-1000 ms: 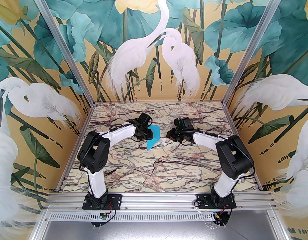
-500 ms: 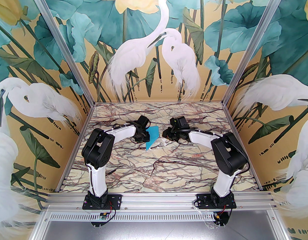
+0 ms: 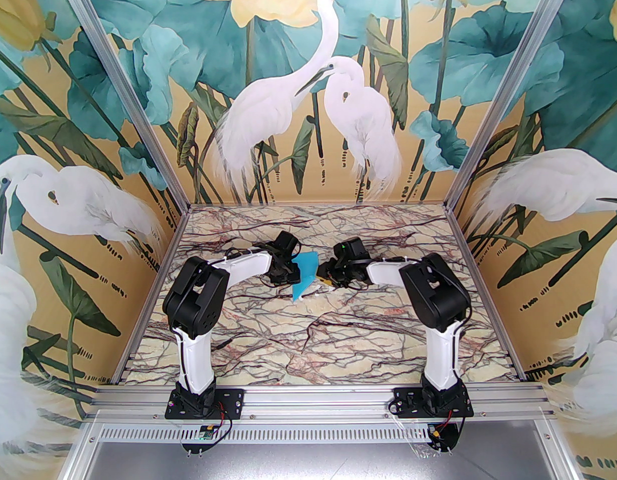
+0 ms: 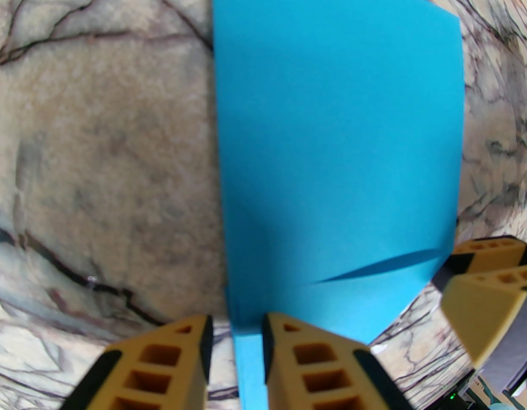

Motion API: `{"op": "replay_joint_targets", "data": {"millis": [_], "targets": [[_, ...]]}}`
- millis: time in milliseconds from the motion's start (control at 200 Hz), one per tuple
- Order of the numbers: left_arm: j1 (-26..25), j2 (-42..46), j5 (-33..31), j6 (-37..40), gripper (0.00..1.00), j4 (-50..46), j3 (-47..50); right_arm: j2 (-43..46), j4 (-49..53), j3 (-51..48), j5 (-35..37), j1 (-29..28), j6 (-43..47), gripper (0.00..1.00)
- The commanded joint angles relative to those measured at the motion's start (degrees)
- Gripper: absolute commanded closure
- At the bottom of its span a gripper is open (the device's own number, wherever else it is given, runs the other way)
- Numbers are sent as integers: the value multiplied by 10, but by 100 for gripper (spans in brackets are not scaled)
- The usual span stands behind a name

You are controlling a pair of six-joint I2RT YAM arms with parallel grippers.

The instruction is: Fold a paper plane with a square sheet of paper (fold left side to right side)

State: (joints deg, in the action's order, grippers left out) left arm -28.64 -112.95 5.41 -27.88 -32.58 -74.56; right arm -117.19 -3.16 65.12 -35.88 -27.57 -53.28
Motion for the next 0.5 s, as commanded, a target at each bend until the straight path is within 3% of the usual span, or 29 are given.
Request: {"op": "replay_joint_targets", "data": {"millis": [0, 280, 495], "targets": [[-1, -16, 31, -10, 73, 27, 21, -17, -31, 20, -17, -9, -21, 69], [-1, -15, 41, -13, 72, 31, 25, -43, -42, 38, -24, -22, -32, 70], [-1, -12, 50, -17, 71, 35, 26, -58, 34, 79, 2, -39, 9, 74]]}}
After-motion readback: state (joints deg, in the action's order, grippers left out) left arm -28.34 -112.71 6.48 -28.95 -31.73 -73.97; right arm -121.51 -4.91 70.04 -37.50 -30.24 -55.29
